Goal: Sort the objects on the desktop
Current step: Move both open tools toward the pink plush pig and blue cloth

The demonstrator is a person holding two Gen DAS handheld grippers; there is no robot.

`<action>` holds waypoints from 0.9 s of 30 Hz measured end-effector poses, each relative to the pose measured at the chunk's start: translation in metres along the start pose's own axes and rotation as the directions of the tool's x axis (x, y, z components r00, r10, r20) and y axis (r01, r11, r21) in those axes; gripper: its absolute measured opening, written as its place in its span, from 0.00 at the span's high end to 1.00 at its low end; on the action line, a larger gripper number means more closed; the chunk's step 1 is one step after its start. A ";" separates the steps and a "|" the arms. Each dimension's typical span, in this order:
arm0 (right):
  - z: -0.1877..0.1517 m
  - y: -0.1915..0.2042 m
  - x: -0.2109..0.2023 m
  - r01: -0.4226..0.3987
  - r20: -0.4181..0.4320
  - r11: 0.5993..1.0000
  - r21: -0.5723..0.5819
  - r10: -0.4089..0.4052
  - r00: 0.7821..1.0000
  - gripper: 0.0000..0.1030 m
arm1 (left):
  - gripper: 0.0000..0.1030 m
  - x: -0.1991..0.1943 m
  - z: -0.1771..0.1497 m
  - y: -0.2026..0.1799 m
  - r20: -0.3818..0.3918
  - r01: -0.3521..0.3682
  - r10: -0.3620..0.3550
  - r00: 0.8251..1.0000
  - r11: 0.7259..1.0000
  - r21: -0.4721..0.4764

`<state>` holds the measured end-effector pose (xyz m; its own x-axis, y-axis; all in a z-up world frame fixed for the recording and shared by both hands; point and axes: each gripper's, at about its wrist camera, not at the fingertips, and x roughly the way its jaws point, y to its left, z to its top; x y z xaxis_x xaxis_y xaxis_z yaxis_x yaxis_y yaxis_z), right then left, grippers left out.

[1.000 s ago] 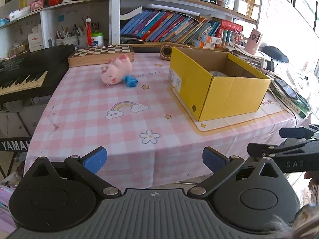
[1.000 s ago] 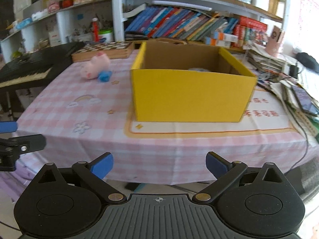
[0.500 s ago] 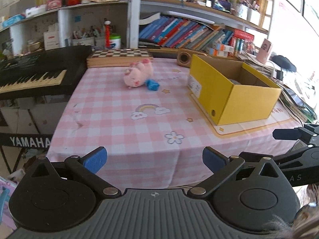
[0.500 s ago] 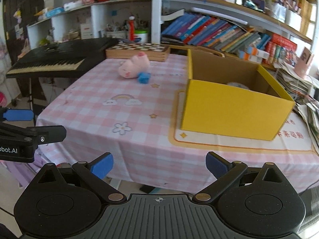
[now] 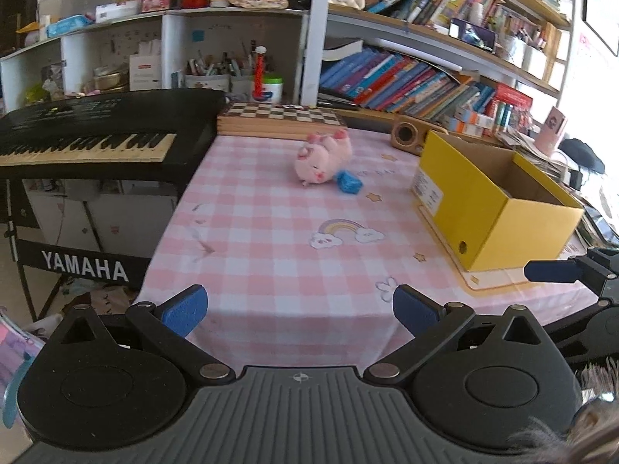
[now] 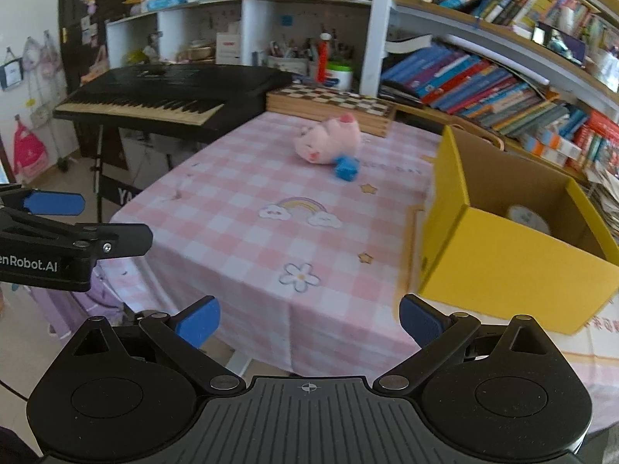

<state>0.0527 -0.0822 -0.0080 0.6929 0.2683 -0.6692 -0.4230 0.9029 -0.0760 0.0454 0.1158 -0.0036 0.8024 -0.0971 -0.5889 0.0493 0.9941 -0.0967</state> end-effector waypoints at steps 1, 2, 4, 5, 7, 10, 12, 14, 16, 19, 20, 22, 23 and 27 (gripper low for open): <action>0.002 0.001 0.003 -0.004 0.003 1.000 -0.001 0.004 1.000 0.02 | 0.00 0.003 0.003 0.002 0.001 -0.003 0.003 1.000 1.000 -0.004; 0.004 0.001 0.006 -0.009 0.007 1.000 -0.001 0.009 1.000 0.02 | 0.00 0.005 0.005 0.003 0.002 -0.005 0.005 1.000 1.000 -0.006; 0.010 0.000 0.013 -0.020 0.016 1.000 0.004 0.020 1.000 0.02 | 0.00 0.012 0.012 0.005 0.005 -0.012 0.012 1.000 1.000 -0.007; 0.013 -0.002 0.017 -0.025 0.018 1.000 0.009 0.025 1.000 0.02 | 0.00 0.015 0.016 0.005 0.005 -0.016 0.016 1.000 1.000 -0.006; 0.020 -0.003 0.027 -0.028 0.017 0.999 0.019 0.027 0.999 0.02 | 0.00 0.023 0.025 0.006 0.006 -0.018 0.018 1.000 1.000 -0.005; 0.031 -0.004 0.041 -0.022 0.026 0.999 0.024 0.021 0.999 0.02 | 0.00 0.037 0.039 0.008 0.008 -0.011 0.011 1.000 1.000 -0.002; 0.039 -0.004 0.051 -0.026 0.037 0.999 0.026 0.025 0.999 0.02 | 0.00 0.048 0.049 0.010 0.002 -0.016 0.016 1.000 1.000 0.001; 0.046 -0.004 0.061 -0.026 0.049 0.999 0.029 0.025 0.998 0.02 | 0.00 0.058 0.058 0.011 0.000 -0.016 0.016 1.000 1.000 -0.003; 0.054 -0.005 0.072 -0.022 0.057 0.999 0.034 0.020 0.998 0.02 | 0.00 0.069 0.069 0.014 -0.001 -0.014 0.014 1.000 1.000 -0.011; 0.066 -0.008 0.087 -0.019 0.062 0.999 0.041 0.017 0.998 0.02 | 0.00 0.088 0.082 0.014 -0.011 -0.015 0.015 1.000 1.000 -0.011; 0.069 -0.009 0.091 -0.018 0.064 0.999 0.042 0.015 0.998 0.03 | 0.00 0.093 0.086 0.014 -0.013 -0.013 0.013 1.000 1.000 -0.006; 0.075 -0.013 0.101 -0.016 0.064 0.999 0.045 0.013 0.998 0.03 | 0.00 0.104 0.095 0.013 -0.015 -0.012 0.012 1.000 1.000 0.001; 0.078 -0.015 0.105 -0.015 0.062 0.999 0.048 0.012 0.998 0.03 | 0.00 0.109 0.099 0.013 -0.016 -0.011 0.011 1.000 1.000 0.003; 0.091 -0.024 0.125 -0.011 0.051 0.998 0.062 0.008 0.999 0.03 | 0.00 0.131 0.116 0.015 -0.020 -0.007 0.007 1.000 1.000 -0.002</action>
<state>0.2026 -0.0392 -0.0222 0.7186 0.2919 -0.6312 -0.3935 0.9190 -0.0230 0.2201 0.1239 0.0107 0.7907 -0.0908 -0.6054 0.0425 0.9947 -0.0937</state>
